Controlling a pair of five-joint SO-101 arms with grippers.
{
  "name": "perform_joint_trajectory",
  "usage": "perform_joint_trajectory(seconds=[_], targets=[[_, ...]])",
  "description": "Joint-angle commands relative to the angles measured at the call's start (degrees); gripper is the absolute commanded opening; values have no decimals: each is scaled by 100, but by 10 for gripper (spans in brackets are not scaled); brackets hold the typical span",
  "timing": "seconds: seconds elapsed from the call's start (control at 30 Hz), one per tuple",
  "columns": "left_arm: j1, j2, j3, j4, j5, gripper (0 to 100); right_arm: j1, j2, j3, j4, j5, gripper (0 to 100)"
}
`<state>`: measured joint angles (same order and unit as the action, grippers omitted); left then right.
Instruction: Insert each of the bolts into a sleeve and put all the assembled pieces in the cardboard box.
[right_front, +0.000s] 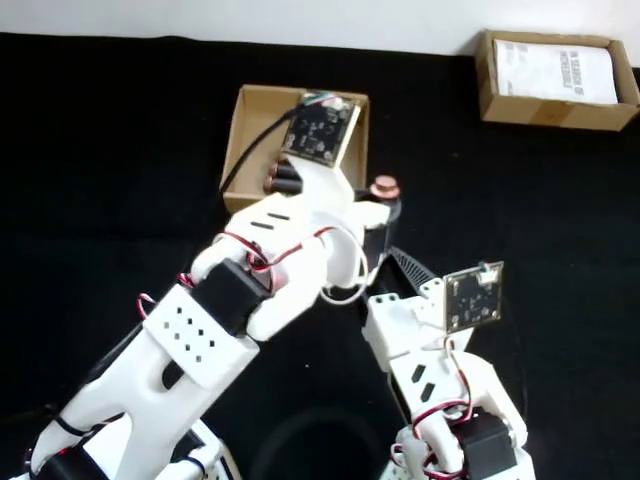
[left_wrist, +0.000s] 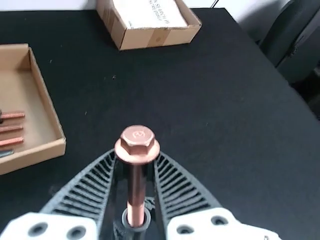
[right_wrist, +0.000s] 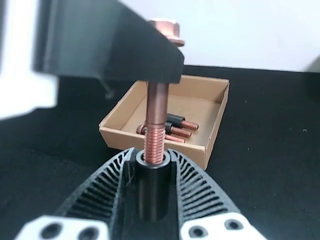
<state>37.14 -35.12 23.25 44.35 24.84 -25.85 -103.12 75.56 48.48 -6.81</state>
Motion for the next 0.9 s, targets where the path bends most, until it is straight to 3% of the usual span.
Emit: perform_joint_trajectory(seconds=[0.0,0.43,0.73,0.87], targets=[[40,-66,-40,-26,-9,9,4,-57,-57,-92,44,6],[40,-66,215,158,0,9,4,-57,-57,-92,44,6],[75,-110,180,1284,-9,19,31,-48,-57,-92,308,6],[84,-470,198,1829,-9,152,251,-13,-57,-101,308,6]])
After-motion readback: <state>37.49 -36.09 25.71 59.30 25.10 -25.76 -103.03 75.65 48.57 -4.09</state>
